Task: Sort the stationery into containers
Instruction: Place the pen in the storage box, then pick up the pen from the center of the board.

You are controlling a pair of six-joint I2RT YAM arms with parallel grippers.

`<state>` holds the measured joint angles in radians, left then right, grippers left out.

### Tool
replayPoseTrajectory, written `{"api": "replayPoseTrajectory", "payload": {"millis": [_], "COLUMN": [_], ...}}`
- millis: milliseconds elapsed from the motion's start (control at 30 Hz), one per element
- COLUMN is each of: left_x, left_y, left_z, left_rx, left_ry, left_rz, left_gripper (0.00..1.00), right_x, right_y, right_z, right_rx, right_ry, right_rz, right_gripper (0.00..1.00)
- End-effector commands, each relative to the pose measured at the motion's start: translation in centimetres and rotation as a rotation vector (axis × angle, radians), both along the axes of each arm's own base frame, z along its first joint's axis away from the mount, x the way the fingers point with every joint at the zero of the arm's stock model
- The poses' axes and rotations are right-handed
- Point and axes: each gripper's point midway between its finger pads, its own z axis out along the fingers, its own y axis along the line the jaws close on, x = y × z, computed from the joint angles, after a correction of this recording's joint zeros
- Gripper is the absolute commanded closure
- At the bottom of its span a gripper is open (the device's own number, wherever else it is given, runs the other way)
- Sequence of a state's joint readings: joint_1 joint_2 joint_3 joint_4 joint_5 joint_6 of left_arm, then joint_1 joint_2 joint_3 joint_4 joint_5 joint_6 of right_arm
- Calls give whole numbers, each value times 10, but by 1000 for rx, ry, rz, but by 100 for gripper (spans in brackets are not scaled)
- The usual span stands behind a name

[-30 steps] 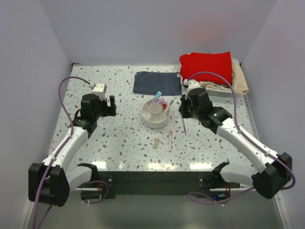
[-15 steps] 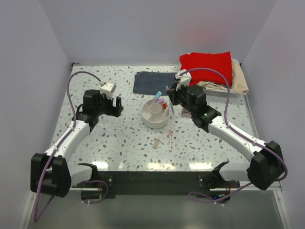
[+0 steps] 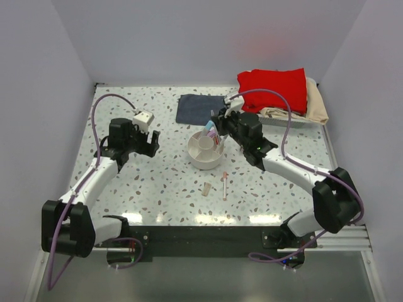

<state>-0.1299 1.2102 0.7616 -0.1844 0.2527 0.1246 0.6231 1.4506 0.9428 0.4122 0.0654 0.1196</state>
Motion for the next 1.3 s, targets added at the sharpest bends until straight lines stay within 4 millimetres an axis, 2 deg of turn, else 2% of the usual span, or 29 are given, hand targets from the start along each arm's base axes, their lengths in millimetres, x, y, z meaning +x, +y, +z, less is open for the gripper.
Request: {"api": "replayPoseTrajectory", "payload": {"millis": [0,200,267,300,367,433,500,533,633,667,700,733,833,867,933,967,1033,1133,1267], "left_x": [13,15,14,15,15,14,14,14,16,17,17,19,19,20,18,17,12,4,-2], "left_y": [8,10,10,12,13,13,12,12,11,10,9,9,14,17,26,28,32,29,28], "left_z": [16,15,14,14,14,15,14,16,18,19,20,24,28,28,25,25,23,22,27], "left_rx": [20,24,26,30,29,26,22,17,-3,-8,-20,-25,-33,-32,-32,-31,-30,-48,-59], "left_ry": [-48,-47,-46,-49,-53,-54,-51,-56,-75,-81,-87,-109,-135,-137,-134,-131,-124,-109,-128], "left_rz": [16,20,21,25,30,30,30,29,39,40,45,47,84,106,161,179,199,193,190], "left_gripper": [14,14,14,14,14,14,14,14,14,14,14,14,13,13,12,12,12,12,12], "right_x": [3,0,-2,-4,-7,-8,-10,-11,-21,-27,-35,-41,-78,-99,-122,-134,-143,-141,-140], "right_y": [11,11,9,8,6,2,-4,-8,-21,-27,-34,-37,-52,-60,-63,-71,-69,-67,-57], "right_z": [13,-4,-8,-9,-11,-11,-10,-9,-1,-8,4,2,-30,-54,-79,-98,-117,-128,-155], "right_rx": [86,79,76,72,67,56,40,27,-2,-35,-26,-14,-62,-121,-133,-161,-131,-90,-67], "right_ry": [-60,-41,-30,-23,-15,-17,-15,-16,9,56,61,112,370,496,642,717,788,801,883], "right_rz": [-3,-2,-8,-9,-16,-26,-42,-48,-74,-83,-92,-99,-115,-112,-108,-129,-144,-172,-190], "right_gripper": [100,98,92,84,82,75,62,59,53,53,53,53,52,52,52,52,52,52,55]}}
